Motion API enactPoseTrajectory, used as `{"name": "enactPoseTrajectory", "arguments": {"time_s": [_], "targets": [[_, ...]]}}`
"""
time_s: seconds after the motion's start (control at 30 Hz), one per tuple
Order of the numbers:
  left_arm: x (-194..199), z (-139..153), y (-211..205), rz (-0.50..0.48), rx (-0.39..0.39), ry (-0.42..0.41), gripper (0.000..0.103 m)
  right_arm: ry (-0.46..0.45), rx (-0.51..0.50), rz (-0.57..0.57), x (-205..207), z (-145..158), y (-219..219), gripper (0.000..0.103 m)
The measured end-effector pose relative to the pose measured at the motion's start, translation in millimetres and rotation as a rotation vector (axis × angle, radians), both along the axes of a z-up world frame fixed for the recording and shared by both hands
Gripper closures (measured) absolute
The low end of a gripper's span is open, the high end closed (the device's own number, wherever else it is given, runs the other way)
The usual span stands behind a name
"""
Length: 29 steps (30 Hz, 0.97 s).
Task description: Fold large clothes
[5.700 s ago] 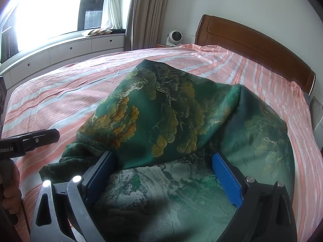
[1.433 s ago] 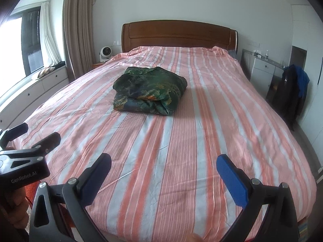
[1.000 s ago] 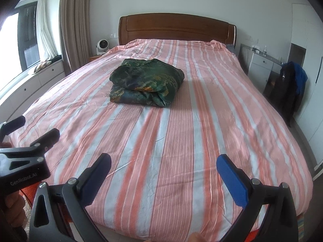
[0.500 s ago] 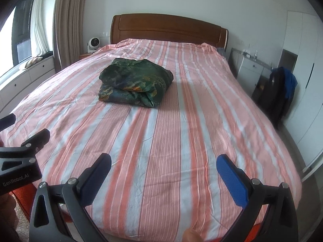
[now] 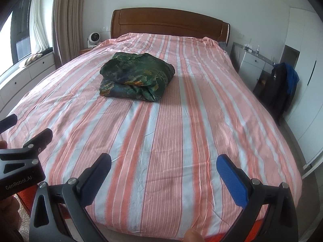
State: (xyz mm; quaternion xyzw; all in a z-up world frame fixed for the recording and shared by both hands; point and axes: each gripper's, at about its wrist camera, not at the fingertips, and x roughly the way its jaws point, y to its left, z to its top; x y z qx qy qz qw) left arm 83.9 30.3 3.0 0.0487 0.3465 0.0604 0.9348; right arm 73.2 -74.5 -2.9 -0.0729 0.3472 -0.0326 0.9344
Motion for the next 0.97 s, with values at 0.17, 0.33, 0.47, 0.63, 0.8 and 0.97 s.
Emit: {"name": "enactPoseTrajectory", "arguments": {"time_s": [0.17, 0.33, 0.47, 0.63, 0.8, 0.97], "targets": [[0.2, -0.7, -0.6, 0.001, 0.002, 0.002, 0.0, 0.005, -0.002, 0.003, -0.2, -0.4, 1.0, 0.0], [0.3, -1.2, -0.6, -0.001, -0.001, 0.005, 0.0, 0.006, -0.006, 0.002, 0.1, -1.0, 1.5, 0.0], [0.3, -1.3, -0.7, -0.001, -0.001, 0.004, 0.0, 0.01, 0.003, 0.008, -0.2, -2.0, 1.9, 0.0], [0.7, -1.7, -0.3, -0.001, -0.001, 0.005, 0.0, 0.004, 0.019, 0.022, -1.8, -0.9, 4.9, 0.0], [2.5, -5.2, 2.3, 0.003, -0.025, 0.015, 0.0, 0.003, 0.008, 0.017, -1.8, -3.1, 5.9, 0.0], [0.9, -4.2, 2.7, 0.01, -0.024, -0.004, 0.0, 0.006, 0.008, 0.011, -0.4, -3.7, 3.7, 0.0]]}}
